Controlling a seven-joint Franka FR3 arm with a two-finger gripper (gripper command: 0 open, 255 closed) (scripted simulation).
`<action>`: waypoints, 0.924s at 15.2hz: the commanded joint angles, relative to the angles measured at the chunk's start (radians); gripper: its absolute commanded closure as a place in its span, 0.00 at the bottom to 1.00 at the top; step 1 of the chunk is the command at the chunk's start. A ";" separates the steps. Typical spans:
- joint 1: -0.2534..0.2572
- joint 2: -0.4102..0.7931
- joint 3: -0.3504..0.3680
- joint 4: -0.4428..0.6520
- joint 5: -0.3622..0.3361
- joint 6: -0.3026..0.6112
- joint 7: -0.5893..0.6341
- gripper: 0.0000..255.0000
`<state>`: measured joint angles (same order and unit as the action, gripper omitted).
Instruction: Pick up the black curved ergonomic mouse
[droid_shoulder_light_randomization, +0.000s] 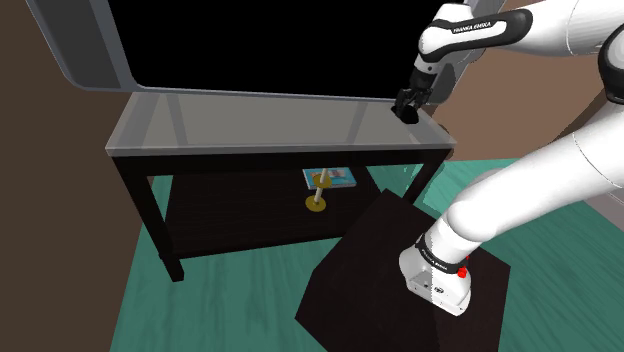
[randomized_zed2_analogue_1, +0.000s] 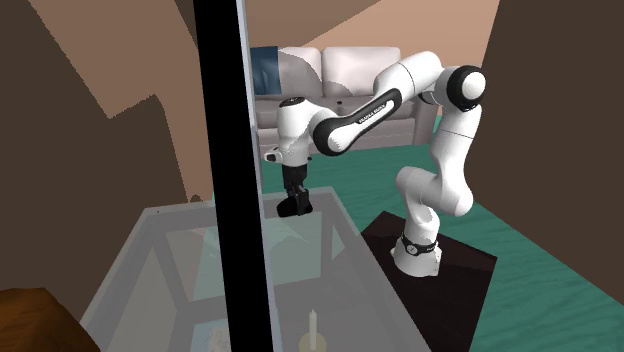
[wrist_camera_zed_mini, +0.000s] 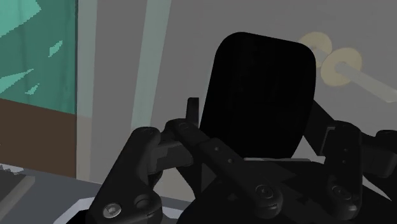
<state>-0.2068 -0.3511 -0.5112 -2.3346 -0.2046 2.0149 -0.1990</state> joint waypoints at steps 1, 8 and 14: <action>0.000 0.000 0.000 -0.004 0.000 0.003 0.000 1.00; 0.000 0.001 0.000 -0.002 0.000 0.002 0.000 1.00; -0.001 -0.019 0.011 0.048 0.000 -0.067 0.000 1.00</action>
<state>-0.2079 -0.3674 -0.5031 -2.2971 -0.2051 1.9616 -0.1997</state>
